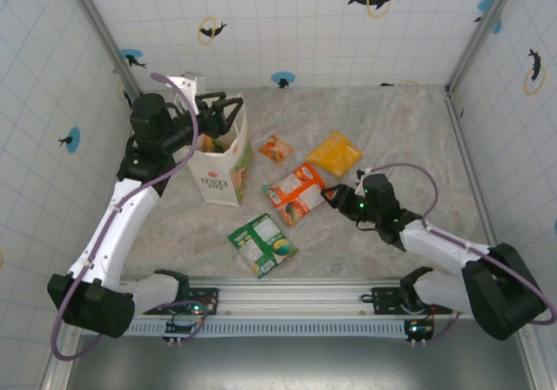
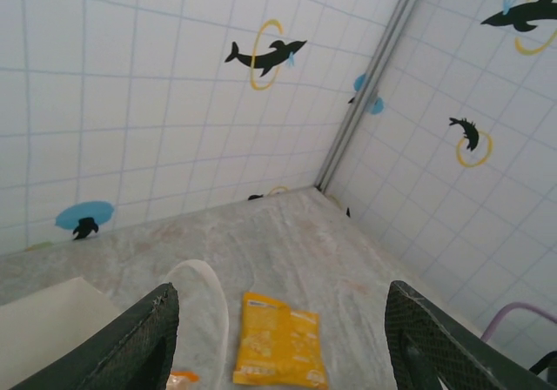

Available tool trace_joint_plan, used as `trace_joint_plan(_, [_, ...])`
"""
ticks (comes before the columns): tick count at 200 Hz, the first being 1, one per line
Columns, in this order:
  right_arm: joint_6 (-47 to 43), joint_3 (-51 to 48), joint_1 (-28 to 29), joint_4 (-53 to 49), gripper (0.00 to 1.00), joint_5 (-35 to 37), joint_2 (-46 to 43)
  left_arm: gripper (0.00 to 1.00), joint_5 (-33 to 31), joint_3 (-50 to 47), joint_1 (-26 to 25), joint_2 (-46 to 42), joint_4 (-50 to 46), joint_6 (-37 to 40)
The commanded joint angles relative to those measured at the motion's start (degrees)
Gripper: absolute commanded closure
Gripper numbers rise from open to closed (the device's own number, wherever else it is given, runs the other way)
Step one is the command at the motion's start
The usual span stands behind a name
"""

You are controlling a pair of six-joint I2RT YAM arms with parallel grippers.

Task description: Place the snacks into the paper bag

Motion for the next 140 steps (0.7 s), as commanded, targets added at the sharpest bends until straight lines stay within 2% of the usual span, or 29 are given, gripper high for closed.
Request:
trace_joint_plan(1, [5.54, -2.63, 1.37, 9.6, 0.38, 2.43, 2.69, 0.36, 2.74, -0.27, 0.11, -0.14, 3.43, -2.36])
trace_joint_plan(29, [7.54, -5.19, 1.28, 18.34, 0.4, 2.87, 6.51, 0.36, 2.35, -0.39, 0.08, -0.1, 3.09, -2.05])
trace_joint_plan(99, [7.55, -5.02, -1.03, 29.9, 0.47, 3.13, 15.44, 0.36, 1.76, -0.8, 0.1, 0.21, 2.99, -1.58])
trace_joint_plan(140, [7.63, -4.56, -3.11, 34.93, 0.47, 2.04, 19.11, 0.36, 1.41, -0.81, 0.12, 0.21, 3.43, -1.15])
